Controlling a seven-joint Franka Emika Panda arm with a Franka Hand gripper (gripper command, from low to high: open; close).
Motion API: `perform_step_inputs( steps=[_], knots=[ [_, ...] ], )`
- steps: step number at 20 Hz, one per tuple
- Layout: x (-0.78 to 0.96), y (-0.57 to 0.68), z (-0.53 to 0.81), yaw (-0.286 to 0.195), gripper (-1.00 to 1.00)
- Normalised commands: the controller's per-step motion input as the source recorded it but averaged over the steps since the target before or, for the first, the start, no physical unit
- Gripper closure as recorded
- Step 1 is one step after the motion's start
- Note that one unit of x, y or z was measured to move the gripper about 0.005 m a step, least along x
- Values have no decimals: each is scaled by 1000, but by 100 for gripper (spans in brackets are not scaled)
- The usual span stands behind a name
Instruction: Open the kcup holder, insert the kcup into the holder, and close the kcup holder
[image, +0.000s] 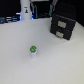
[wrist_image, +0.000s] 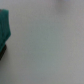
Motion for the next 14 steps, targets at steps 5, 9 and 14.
perform_step_inputs(
  steps=[5, 9, 14],
  knots=[
    [-150, 515, 86, -125, -100],
    [-256, 691, 77, -159, -100],
    [-236, 723, 21, -170, -100]
  ],
)
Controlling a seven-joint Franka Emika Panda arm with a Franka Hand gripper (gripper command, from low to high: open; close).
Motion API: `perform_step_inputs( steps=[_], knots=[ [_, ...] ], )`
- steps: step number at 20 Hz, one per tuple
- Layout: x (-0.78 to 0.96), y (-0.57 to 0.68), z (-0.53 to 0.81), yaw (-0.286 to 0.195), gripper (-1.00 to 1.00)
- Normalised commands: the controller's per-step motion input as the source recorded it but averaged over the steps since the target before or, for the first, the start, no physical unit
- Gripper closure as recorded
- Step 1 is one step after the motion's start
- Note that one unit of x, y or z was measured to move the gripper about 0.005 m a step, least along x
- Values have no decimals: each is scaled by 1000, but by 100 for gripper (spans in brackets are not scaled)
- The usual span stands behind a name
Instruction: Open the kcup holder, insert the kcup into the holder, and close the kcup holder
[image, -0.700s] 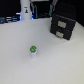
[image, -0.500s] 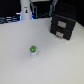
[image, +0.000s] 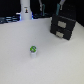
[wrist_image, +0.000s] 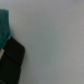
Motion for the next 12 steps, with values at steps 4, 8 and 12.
perform_step_inputs(
  steps=[4, 8, 12],
  knots=[
    [-248, 714, 3, -180, -100],
    [-239, 696, -54, -182, -100],
    [-233, 666, -128, -183, -100]
  ],
)
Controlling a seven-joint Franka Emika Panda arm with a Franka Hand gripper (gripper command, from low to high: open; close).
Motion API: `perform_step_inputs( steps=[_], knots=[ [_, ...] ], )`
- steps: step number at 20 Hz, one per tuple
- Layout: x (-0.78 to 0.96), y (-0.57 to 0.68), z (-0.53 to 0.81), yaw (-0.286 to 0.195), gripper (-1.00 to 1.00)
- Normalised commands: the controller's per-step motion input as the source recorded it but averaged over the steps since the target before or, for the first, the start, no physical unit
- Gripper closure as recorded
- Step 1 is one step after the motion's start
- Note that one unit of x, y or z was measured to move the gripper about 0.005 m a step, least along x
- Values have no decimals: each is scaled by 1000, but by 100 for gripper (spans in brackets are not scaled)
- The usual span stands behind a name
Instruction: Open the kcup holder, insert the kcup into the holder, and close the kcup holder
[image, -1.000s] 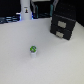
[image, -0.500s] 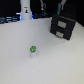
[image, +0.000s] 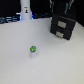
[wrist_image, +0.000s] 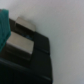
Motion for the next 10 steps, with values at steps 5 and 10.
perform_step_inputs(
  steps=[5, 10],
  knots=[
    [-230, 610, -233, -175, -100],
    [-189, 555, -306, -168, -100]
  ],
)
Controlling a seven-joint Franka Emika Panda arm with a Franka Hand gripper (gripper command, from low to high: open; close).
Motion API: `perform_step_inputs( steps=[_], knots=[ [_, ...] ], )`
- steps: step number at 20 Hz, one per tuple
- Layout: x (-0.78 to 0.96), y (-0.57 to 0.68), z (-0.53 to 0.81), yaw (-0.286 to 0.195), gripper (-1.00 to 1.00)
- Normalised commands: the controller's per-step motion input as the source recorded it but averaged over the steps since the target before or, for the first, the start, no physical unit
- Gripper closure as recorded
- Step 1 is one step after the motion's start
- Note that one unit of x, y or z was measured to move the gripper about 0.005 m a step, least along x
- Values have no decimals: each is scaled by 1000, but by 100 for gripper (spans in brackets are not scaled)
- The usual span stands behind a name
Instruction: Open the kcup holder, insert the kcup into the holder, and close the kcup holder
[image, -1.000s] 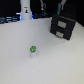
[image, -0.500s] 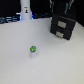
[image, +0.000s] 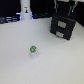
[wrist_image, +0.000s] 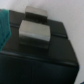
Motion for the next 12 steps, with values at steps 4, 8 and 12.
perform_step_inputs(
  steps=[4, 8, 12],
  knots=[
    [-121, 467, -366, -142, -100],
    [-179, 312, -390, -114, -100],
    [-222, 242, -412, -95, -100]
  ],
)
